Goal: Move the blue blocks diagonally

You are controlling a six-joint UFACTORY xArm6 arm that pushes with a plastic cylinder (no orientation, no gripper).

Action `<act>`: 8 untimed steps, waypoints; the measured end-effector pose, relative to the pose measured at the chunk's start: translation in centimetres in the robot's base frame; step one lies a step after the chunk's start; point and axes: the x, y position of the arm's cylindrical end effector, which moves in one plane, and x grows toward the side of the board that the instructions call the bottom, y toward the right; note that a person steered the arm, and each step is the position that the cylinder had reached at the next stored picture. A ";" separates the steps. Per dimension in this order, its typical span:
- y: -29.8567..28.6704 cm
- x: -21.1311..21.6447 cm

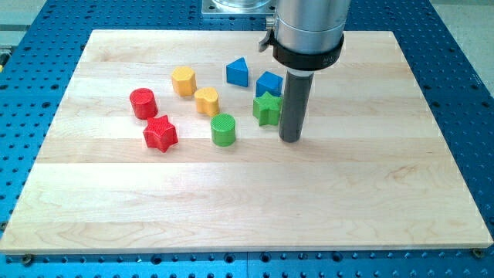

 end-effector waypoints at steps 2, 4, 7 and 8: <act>-0.1 0.0; 0.1 0.0; 3.7 -4.1; 5.7 -13.2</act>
